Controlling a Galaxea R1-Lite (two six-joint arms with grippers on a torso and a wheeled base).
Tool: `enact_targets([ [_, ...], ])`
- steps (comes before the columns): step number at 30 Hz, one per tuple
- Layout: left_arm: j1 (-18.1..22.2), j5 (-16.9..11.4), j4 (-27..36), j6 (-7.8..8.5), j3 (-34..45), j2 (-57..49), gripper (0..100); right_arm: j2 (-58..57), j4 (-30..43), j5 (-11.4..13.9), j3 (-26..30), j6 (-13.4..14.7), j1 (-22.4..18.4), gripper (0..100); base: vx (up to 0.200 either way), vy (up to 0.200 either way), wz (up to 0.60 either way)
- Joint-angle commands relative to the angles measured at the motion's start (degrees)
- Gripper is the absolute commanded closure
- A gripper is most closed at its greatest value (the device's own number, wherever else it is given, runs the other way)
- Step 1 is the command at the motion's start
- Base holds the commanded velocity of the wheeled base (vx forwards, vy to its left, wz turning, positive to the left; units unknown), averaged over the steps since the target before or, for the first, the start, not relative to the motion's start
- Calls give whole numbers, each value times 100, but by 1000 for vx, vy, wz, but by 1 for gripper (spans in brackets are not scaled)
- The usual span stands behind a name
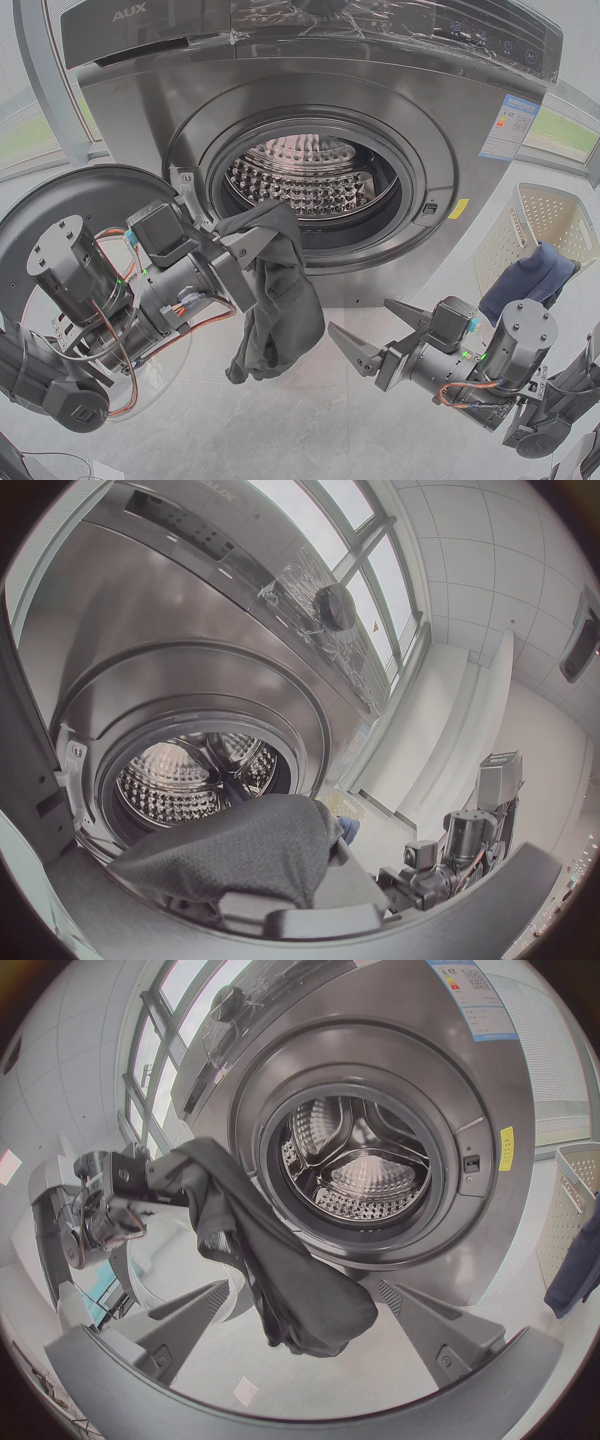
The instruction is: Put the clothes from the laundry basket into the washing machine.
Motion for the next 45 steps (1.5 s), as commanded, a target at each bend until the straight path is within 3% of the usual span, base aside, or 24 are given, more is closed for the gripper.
enact_targets([
  [1, -4, 14, -3, -8, -158, -9, 100, 201, -10, 7, -5, -42, -10, 0, 0, 0, 0],
  [11, 5, 348, 50, 1, -606, 44, 100, 368, -142, 16, 13, -24, 96, 0, 0, 0, 0],
  [17, -4, 374, 137, 1, -808, 158, 100, 886, -432, 95, -92, -33, 316, 0, 0, 0, 0],
  [23, -4, 383, 120, 1, -808, 325, 100, 1537, -784, 104, -549, -60, 403, 0, 0, 0, 0],
  [33, -4, 515, 208, 36, -791, 378, 100, 1800, -784, 192, -936, -60, 403, 0, 0, 0, 0],
  [45, -91, 559, 217, 36, -826, 387, 100, 2697, -670, 350, -2132, -60, 483, 0, 0, 0, 0],
])
